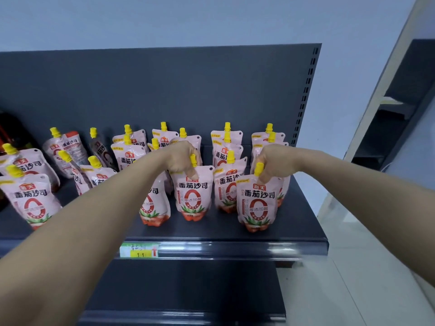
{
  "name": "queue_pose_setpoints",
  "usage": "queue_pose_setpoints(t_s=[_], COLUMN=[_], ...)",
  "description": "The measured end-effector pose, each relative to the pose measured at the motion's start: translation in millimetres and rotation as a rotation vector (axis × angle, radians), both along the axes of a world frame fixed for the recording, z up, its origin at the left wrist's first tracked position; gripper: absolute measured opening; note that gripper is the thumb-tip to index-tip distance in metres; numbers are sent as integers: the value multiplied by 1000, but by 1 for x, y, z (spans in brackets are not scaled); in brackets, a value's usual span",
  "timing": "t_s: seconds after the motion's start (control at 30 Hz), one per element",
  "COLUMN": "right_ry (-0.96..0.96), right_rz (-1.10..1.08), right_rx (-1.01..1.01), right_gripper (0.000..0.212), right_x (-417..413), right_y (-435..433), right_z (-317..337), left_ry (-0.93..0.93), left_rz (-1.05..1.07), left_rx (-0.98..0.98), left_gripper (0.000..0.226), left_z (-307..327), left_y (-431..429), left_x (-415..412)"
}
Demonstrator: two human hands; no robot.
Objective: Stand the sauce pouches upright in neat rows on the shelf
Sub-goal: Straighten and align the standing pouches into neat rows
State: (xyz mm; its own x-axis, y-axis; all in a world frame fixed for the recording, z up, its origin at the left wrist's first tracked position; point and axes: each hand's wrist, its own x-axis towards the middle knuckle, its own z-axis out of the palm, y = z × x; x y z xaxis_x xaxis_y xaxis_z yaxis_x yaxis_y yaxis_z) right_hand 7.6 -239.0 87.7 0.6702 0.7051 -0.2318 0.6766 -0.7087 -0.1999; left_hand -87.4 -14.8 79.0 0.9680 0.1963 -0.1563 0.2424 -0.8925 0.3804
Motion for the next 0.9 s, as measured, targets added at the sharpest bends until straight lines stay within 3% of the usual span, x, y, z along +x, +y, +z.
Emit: queue_pose_setpoints(t_s=[0.23, 0.63, 0.77, 0.9], right_ry=[-43, -31, -49, -52], right_rz=[-74, -30, -30, -41], right_rx=[-21, -5, -19, -25], right_gripper=[35, 18, 35, 30], right_x=[7, 6, 5, 7], right_y=[-24, -18, -20, -27], right_z=[0, 4, 5, 3], left_ry=[-43, -144, -153, -118], left_rz=[56, 52, 5, -30], left_rx=[7, 53, 8, -63], left_gripper=[26, 17, 22, 17], left_z=[3, 51, 52, 35], left_y=[-8, -27, -45, -68], left_x=[-7, -37, -39, -30])
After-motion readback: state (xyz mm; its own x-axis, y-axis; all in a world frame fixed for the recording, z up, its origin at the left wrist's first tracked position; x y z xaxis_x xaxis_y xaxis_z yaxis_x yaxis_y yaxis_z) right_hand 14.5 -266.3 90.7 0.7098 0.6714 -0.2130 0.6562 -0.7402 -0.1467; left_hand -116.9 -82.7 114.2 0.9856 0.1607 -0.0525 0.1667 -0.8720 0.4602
